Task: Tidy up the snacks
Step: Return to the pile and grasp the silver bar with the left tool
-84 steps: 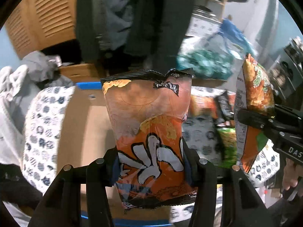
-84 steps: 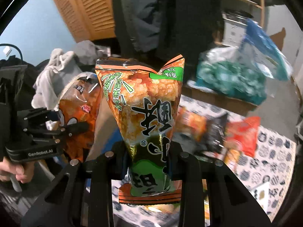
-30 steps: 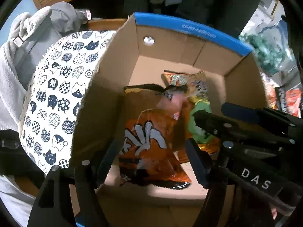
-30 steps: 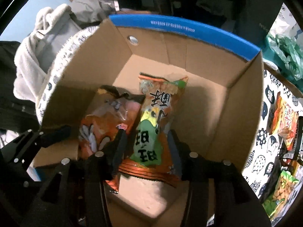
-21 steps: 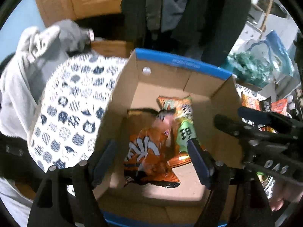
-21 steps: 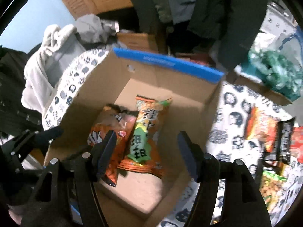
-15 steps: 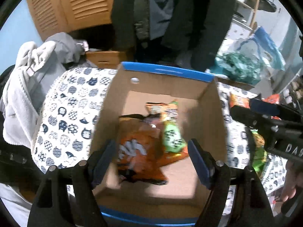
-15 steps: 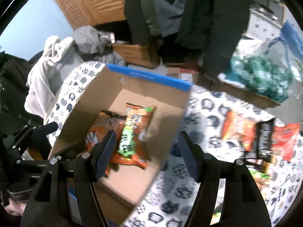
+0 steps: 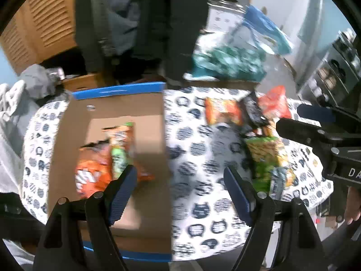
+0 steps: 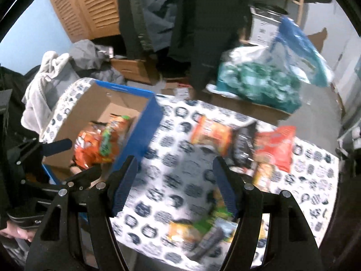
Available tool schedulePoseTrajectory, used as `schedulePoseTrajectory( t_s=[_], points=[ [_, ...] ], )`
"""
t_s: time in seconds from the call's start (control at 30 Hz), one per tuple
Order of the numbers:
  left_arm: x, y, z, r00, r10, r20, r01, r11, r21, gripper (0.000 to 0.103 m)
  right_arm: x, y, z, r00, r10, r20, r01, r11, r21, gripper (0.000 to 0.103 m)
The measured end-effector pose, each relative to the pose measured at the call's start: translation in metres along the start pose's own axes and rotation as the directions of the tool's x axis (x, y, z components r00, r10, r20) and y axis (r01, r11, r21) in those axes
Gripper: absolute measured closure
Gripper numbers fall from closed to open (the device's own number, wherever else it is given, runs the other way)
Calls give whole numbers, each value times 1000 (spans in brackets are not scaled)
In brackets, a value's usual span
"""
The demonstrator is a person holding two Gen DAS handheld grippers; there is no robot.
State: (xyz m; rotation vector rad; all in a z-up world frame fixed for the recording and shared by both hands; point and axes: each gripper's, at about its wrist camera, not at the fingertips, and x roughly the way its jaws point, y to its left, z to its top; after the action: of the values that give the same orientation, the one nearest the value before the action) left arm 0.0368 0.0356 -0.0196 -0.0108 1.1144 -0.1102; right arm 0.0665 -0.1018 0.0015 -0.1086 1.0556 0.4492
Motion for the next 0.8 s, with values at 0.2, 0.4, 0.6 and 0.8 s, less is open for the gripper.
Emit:
schedulePoseTrajectory(
  t_s=[0.2, 0.4, 0.6, 0.8],
  points=[
    [20, -63, -12, 997, -53, -59, 56, 996, 65, 23, -11, -48, -29, 998, -60, -22, 61, 997, 40, 33],
    [44, -107, -30, 987, -92, -132, 103, 992, 78, 23, -11, -94, -60, 995, -85, -44, 90, 989, 118, 33],
    [68, -135, -49, 977, -115, -180, 126, 991, 51, 23, -4, -135, -89, 992, -106, -61, 116, 973, 200, 33],
    [92, -150, -65, 968, -122, -221, 130, 991, 22, 23, 6, -165, -111, 989, -115, -90, 135, 955, 264, 33]
  ],
)
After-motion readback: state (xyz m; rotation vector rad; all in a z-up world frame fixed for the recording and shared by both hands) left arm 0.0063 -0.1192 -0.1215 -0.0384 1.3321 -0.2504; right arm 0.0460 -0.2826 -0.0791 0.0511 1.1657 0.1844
